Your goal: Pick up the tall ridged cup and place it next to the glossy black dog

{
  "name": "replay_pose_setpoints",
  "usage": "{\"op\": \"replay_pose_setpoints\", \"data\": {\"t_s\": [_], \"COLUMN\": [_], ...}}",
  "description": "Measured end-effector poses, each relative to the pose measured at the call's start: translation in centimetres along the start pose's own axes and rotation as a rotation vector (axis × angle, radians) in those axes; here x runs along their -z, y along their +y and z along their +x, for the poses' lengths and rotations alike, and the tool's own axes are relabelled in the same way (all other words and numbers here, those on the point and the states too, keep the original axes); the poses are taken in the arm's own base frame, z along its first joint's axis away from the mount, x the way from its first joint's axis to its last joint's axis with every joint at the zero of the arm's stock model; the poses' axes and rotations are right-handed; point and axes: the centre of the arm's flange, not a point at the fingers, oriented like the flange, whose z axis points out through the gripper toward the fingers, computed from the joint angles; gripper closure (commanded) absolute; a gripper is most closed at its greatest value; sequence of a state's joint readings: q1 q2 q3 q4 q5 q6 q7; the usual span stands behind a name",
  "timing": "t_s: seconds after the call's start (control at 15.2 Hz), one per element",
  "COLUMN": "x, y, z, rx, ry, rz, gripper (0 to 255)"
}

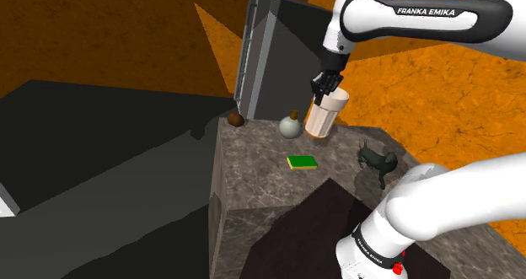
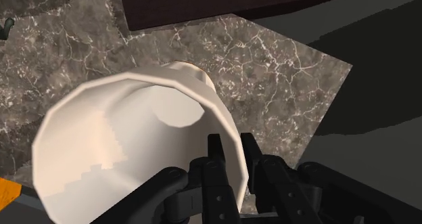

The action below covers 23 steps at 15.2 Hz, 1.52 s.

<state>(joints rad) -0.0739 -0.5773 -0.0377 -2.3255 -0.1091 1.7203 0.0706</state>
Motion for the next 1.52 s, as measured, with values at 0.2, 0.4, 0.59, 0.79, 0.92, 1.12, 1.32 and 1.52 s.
{"op": "replay_pose_setpoints", "data": {"t_s": [0.2,0.4,0.59,0.79,0.92,1.12,1.32,1.52], "x": [-0.2,-0.5,-1.0,-1.0,-1.4,-1.8,-2.4,-2.8], "y": [3.9,7.8,11.8,15.5,18.4,22.6,26.3,30.1], "z": [0.0,-0.2,-0.3,-0.2,-0.1,-0.2,-0.4,-0.2], "rx": [0.000,0.000,0.000,0.000,0.000,0.000,0.001,0.000], "ry": [0.000,0.000,0.000,0.000,0.000,0.000,-0.001,0.000], "rz": [0.000,0.000,0.001,0.000,0.001,0.001,0.002,0.002], "gripper": [255,255,255,255,255,255,255,255]}}
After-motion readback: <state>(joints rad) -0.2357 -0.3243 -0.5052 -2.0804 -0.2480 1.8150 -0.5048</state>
